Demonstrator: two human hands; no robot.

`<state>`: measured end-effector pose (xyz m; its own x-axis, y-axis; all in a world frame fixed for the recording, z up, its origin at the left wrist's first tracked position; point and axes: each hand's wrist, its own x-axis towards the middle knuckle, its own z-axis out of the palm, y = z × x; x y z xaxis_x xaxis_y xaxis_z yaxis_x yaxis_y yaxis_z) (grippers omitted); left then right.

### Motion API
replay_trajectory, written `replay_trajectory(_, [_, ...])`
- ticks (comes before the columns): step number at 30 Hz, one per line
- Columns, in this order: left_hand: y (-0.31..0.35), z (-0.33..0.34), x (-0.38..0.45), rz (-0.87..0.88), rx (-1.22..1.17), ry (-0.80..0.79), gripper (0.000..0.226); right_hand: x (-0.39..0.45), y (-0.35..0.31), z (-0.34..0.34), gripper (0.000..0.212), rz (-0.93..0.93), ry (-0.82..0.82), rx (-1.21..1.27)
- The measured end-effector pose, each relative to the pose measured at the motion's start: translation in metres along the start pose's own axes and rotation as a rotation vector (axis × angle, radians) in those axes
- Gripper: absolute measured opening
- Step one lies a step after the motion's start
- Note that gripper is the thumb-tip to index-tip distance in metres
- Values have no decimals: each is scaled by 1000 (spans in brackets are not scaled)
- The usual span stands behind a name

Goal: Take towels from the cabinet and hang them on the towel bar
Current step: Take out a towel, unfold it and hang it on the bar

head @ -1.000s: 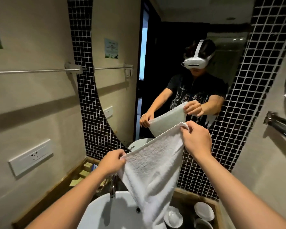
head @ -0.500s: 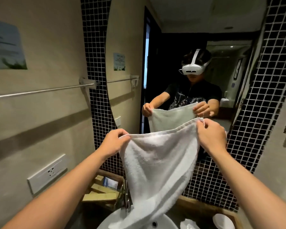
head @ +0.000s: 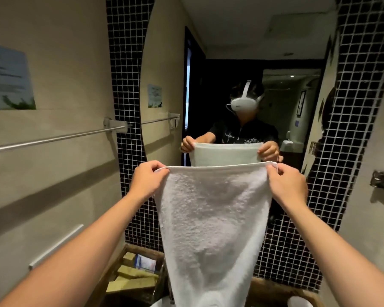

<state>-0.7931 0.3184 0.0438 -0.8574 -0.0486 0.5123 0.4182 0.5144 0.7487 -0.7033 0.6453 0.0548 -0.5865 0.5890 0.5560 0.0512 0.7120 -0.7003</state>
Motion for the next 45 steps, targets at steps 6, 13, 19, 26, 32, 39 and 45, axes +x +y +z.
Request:
replay_trajectory(6, [-4,1,1,-78,-113,-42,14,-5,3,2,42,-14,-14,-43])
replay_trajectory(13, [-16,4,-4,-333,-156,-243,9,-15,5,8,42,-4,-62,-133])
replay_trajectory(19, [-12,22,-22,-706,-321,-738,6,-35,8,28,36,37,-297,-189])
replay_trajectory(26, [21,70,-36,-608,-406,-646,17,-61,-21,50,52,-179,-528,-35])
replay_trajectory(32, [36,89,-38,-580,-458,-548,17,-63,-24,64,44,-230,-532,59])
replay_trajectory(39, [41,87,-41,-597,-546,-495,13,-62,-25,62,38,-286,-590,133])
replay_trajectory(45, [48,83,-44,-629,-590,-439,13,-67,-27,63,32,-390,-637,98])
